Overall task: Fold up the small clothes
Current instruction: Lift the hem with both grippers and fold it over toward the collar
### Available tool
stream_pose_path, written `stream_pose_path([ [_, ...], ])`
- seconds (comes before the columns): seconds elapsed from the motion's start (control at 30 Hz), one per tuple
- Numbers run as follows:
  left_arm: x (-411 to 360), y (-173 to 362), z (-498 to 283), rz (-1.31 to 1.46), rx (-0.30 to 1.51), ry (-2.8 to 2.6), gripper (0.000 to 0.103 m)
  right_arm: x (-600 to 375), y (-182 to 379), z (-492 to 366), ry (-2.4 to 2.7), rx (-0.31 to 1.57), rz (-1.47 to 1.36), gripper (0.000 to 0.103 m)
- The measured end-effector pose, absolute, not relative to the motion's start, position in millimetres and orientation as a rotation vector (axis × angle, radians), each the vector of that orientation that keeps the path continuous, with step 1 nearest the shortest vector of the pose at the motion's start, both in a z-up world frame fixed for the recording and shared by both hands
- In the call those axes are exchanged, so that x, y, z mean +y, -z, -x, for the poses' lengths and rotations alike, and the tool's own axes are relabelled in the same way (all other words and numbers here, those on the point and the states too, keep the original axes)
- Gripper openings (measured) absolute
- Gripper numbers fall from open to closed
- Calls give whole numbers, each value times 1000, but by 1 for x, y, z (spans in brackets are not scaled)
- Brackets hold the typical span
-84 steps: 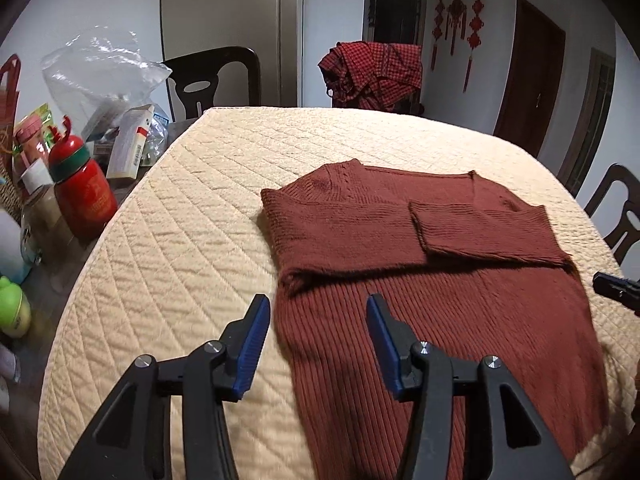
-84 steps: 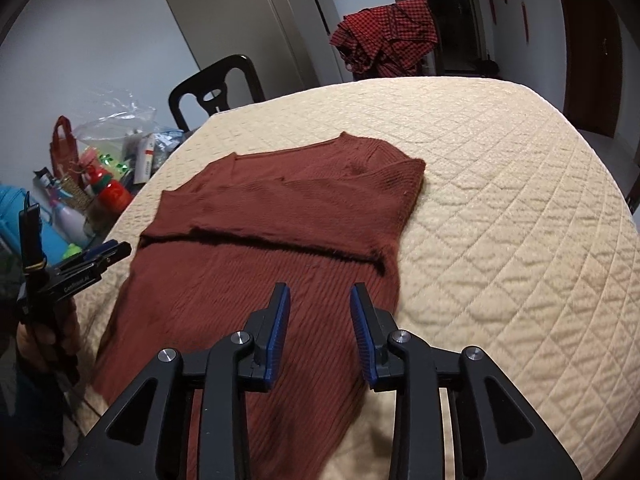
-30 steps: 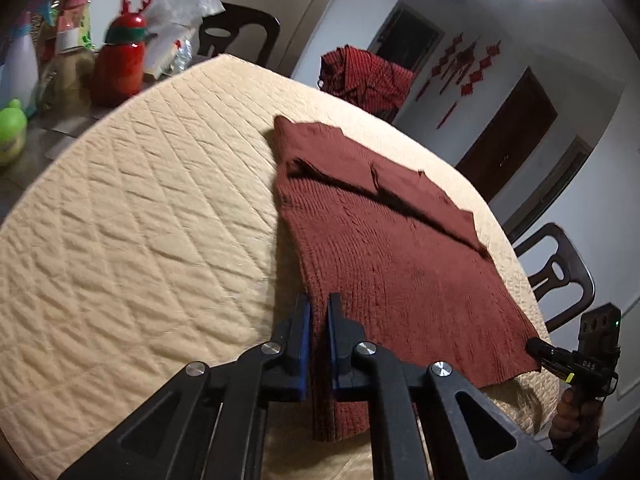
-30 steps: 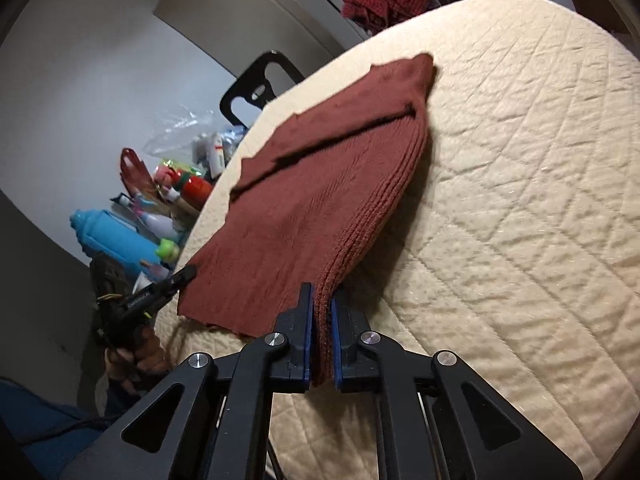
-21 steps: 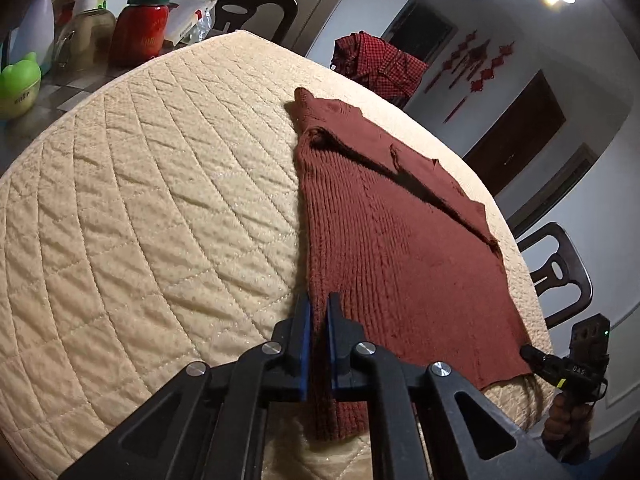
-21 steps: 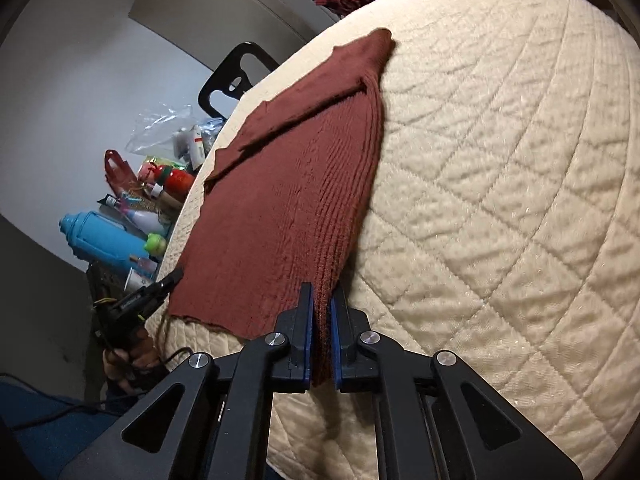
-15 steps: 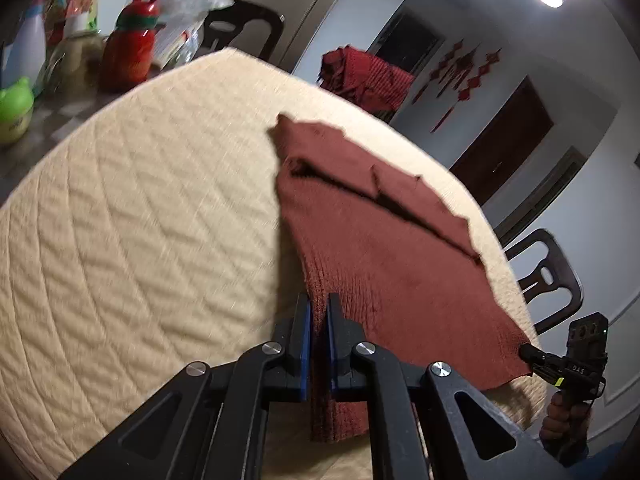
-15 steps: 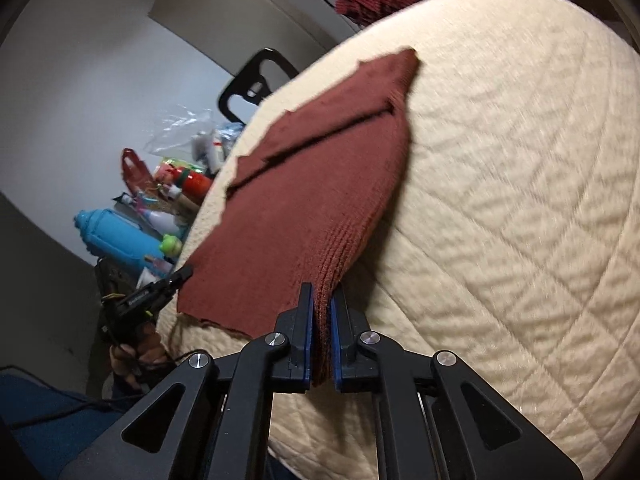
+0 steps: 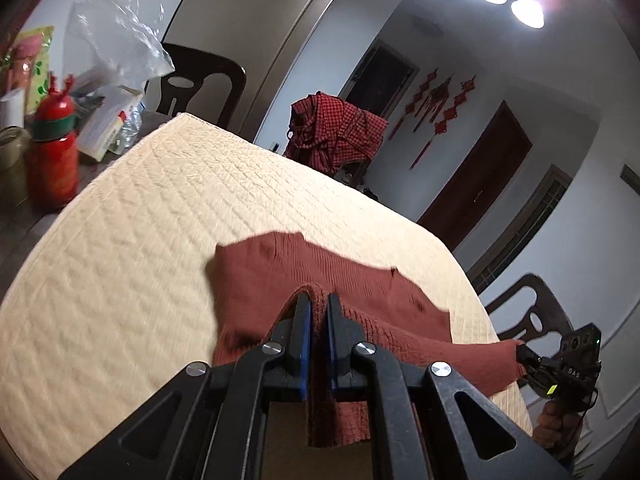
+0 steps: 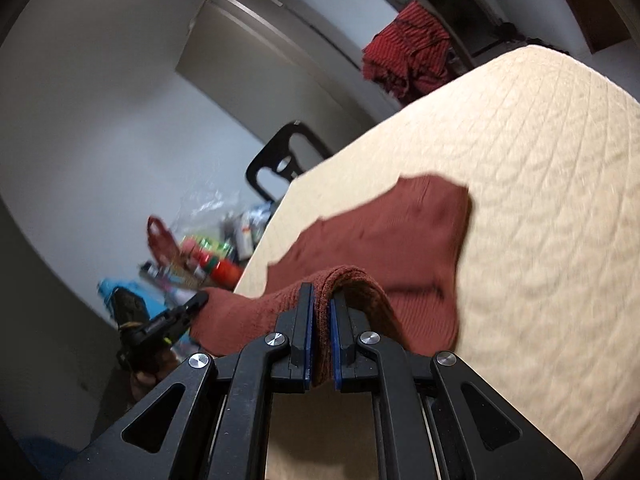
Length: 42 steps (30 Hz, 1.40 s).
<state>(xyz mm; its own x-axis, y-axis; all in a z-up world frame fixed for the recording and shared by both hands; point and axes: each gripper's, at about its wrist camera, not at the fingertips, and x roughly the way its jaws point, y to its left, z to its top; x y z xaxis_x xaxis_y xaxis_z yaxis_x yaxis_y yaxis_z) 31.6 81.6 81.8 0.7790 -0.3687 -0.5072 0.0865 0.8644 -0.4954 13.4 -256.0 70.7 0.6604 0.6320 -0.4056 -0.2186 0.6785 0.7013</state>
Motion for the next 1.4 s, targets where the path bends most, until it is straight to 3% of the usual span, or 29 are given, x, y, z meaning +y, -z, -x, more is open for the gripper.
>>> stream_pose_path([
  [0.37,86,-28,-119,526,812,184,9,-267,-29,-93,-437,820,-740,7],
  [0.6,95,-46,-121,561,744,192,9,-264,-52,-109,-477,778,-737,7],
  [0.93,94,-17,-159,590,865,148,9,-268,-18,-154,-422,884,-813,10],
  [1.0,95,-18,-164,615,873,146,13,-271,-18,-160,-418,888,-831,10],
  [1.03,97,-20,-167,617,870,135,16,-272,-18,-163,-413,892,-844,14],
  [1.1,102,-24,-172,638,860,103,35,-276,-18,-168,-397,894,-870,22],
  [1.13,107,-25,-174,664,852,89,37,-278,-18,-170,-388,890,-881,27],
  [1.23,116,-33,-173,662,813,52,38,-282,-23,-171,-372,862,-897,40],
  [1.4,116,-46,-160,606,764,46,38,-285,-33,-165,-351,816,-844,40],
])
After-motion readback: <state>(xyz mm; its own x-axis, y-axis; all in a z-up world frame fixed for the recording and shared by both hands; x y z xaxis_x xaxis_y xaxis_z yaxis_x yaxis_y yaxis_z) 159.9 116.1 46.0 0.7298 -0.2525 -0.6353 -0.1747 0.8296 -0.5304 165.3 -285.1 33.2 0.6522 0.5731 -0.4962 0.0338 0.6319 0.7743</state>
